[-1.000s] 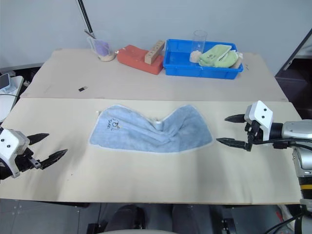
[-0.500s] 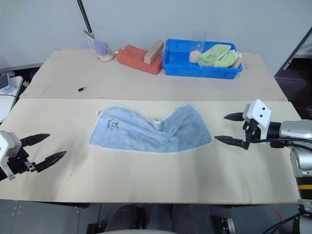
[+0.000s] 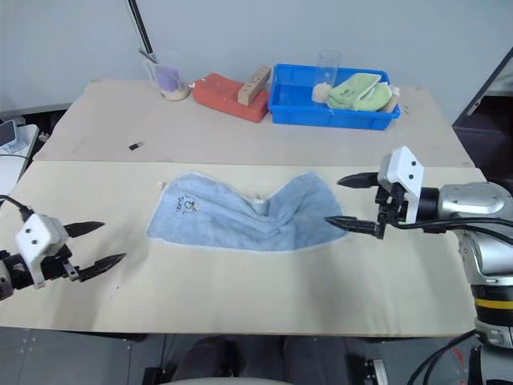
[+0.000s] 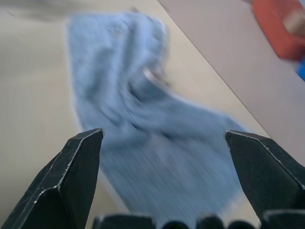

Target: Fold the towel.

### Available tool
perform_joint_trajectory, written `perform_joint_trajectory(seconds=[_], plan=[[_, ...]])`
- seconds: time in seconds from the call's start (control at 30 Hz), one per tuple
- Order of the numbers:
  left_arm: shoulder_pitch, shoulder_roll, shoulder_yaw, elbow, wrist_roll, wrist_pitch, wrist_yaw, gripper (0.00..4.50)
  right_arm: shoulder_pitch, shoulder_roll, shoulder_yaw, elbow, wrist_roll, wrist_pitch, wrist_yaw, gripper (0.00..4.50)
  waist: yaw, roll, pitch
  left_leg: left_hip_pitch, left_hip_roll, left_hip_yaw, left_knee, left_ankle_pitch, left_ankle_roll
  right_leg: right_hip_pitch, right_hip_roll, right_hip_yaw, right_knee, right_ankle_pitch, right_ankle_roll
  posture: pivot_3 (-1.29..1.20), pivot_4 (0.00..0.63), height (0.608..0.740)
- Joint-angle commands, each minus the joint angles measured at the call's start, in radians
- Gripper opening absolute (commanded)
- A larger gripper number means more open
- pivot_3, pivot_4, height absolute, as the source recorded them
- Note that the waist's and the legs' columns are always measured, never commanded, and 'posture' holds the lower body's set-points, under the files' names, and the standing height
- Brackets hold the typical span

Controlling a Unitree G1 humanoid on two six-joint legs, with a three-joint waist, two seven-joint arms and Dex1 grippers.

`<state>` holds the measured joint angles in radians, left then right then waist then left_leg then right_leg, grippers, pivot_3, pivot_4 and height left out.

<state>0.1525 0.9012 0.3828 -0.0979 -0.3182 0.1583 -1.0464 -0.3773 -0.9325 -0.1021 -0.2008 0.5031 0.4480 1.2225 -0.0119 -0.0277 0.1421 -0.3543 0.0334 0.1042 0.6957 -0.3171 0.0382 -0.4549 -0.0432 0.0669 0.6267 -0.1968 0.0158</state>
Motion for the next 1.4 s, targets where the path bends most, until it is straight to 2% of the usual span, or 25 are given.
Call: perform_joint_trajectory(seconds=[0.03,0.3,0.57,0.6,0.7,0.87,0.9,1.0,1.13,1.3,1.4], plan=[[-0.091,0.028,-0.114,0.077,0.080,-0.103,-0.042,4.50,-0.029,-0.033,0.037,-0.167,0.114,0.121,0.048,4.48,0.003,0.000,0.000,0.000,0.000,0.000,0.000,0.000,0.000,0.000,0.000,0.000,0.000,0.000,0.000,0.00,0.150,0.717],[-0.329,-0.028,-0.317,0.341,0.213,-0.278,-0.053,4.50,-0.076,-0.004,0.084,-0.236,0.152,0.186,0.016,4.48,0.002,0.000,0.000,-0.001,-0.001,0.002,0.001,0.000,0.000,0.000,0.000,-0.001,-0.001,0.000,0.000,0.00,0.150,0.717],[-0.455,-0.054,-0.400,0.547,0.277,-0.406,-0.051,4.50,-0.068,-0.006,0.069,-0.258,0.167,0.201,-0.007,4.48,0.009,0.000,-0.001,0.000,-0.001,0.003,0.002,0.000,0.000,0.000,-0.001,-0.001,0.002,0.001,0.000,0.00,0.150,0.717],[-0.462,-0.055,-0.406,0.560,0.280,-0.414,-0.051,3.94,-0.065,-0.008,0.066,-0.260,0.169,0.202,-0.008,4.50,0.010,0.000,-0.001,0.000,-0.001,0.003,0.002,0.000,0.000,0.000,-0.001,-0.001,0.003,0.001,-0.001,0.00,0.150,0.717],[-0.475,-0.058,-0.423,0.580,0.279,-0.418,-0.063,2.77,-0.062,-0.012,0.062,-0.262,0.174,0.203,-0.009,4.50,0.009,0.000,-0.001,0.000,0.000,0.003,0.003,0.000,0.000,0.000,0.000,-0.001,0.003,0.001,-0.001,0.00,0.150,0.717],[-0.472,-0.062,-0.433,0.582,0.267,-0.403,-0.079,0.35,-0.055,-0.023,0.057,-0.250,0.158,0.186,0.002,4.50,0.009,0.000,-0.001,0.000,0.000,0.003,0.004,0.000,0.000,0.000,0.000,-0.001,0.004,0.001,-0.001,0.00,0.150,0.717],[-0.470,-0.061,-0.434,0.581,0.266,-0.403,-0.079,0.06,-0.053,-0.028,0.057,-0.243,0.147,0.176,0.005,4.50,0.009,0.000,-0.001,0.000,0.000,0.003,0.004,0.000,0.000,0.000,0.000,-0.001,0.004,0.001,-0.001,0.00,0.150,0.717],[-0.453,-0.058,-0.424,0.553,0.242,-0.383,-0.089,0.06,-0.029,-0.066,0.081,-0.177,0.028,0.071,0.020,4.50,0.009,0.000,-0.001,0.000,0.000,0.003,0.004,0.000,0.000,0.000,0.000,-0.001,0.004,0.001,0.000,0.00,0.150,0.717],[-0.424,-0.052,-0.402,0.495,0.214,-0.354,-0.090,0.06,0.000,-0.106,0.164,0.007,-0.206,-0.193,0.037,4.50,0.004,0.000,-0.001,0.000,0.000,0.003,0.004,0.000,0.000,0.000,0.000,-0.001,0.003,0.001,0.000,0.00,0.150,0.717],[-0.389,-0.052,-0.376,0.442,0.199,-0.327,-0.076,0.06,-0.058,-0.086,0.280,0.322,-0.425,-0.483,0.042,4.50,-0.002,0.000,-0.001,0.000,-0.001,0.005,0.003,0.000,0.000,0.000,0.000,0.000,0.002,0.000,0.000,0.00,0.150,0.717],[-0.370,-0.050,-0.366,0.423,0.197,-0.322,-0.072,0.06,-0.111,-0.053,0.308,0.459,-0.468,-0.558,0.050,4.50,-0.005,0.000,-0.001,0.000,-0.001,0.006,0.003,0.000,0.000,-0.001,0.000,0.000,0.002,0.000,0.000,0.00,0.150,0.717]])
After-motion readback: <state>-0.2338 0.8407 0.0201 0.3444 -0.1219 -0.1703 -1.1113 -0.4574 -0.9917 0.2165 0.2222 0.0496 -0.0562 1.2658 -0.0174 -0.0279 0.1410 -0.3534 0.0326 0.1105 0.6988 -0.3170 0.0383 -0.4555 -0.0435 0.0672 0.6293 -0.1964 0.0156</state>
